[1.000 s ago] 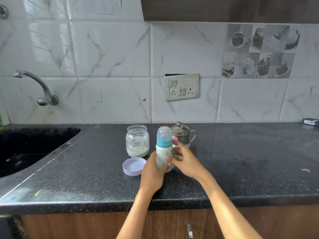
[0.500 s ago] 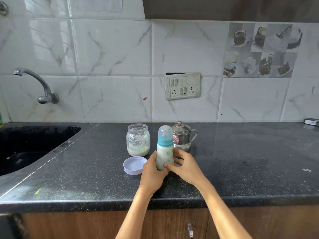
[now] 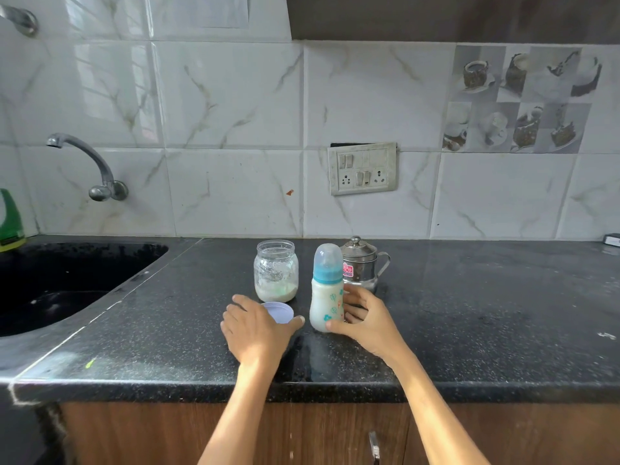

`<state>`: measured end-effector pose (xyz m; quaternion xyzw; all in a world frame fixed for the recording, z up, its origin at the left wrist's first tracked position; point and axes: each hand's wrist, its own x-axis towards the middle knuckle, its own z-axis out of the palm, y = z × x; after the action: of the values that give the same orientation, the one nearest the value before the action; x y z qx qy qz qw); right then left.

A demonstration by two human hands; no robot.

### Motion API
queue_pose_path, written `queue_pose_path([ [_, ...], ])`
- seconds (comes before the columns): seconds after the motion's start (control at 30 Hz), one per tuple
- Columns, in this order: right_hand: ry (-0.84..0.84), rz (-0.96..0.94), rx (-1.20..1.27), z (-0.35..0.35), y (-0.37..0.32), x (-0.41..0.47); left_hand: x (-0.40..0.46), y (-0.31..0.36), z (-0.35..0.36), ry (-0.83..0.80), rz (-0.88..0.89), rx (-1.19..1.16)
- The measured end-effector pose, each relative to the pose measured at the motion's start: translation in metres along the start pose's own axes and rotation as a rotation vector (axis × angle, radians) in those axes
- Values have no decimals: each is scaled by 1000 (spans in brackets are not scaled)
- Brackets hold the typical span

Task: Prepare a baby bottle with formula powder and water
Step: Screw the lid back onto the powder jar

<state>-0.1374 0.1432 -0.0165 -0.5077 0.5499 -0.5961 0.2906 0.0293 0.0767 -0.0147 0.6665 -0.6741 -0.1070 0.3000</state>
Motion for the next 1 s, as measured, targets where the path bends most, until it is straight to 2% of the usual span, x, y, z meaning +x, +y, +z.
queue_pose_path([
  [0.17,92,-13,-22,2,-4,-1,7,-1,6,-23,9,-57],
  [0.23,198,-62,-89,2,-8,-4,6,-1,2,-30,2,-88],
  [0.37,579,-463,-329,4,-18,-20,-4,-1,-15,-8,-38,-312],
  [0.43,623,-620,-433,11,-18,-31,-8,3,-28,32,-22,-454],
  [0.5,540,-678,-477,24,-20,-40,-9,10,-41,6,-10,-615],
  [0.63,133,-628,-525,57,-36,-43,-5,30,-61,-114,-21,-873],
  [0.7,16,-595,-570,70,-46,-36,-4,35,-68,-200,-43,-929],
  [0.87,-2,-540,-490,80,-65,-10,5,26,-67,-363,-68,-986],
  [1.0,-72,-455,-440,78,-77,6,20,16,-62,-435,-24,-991],
])
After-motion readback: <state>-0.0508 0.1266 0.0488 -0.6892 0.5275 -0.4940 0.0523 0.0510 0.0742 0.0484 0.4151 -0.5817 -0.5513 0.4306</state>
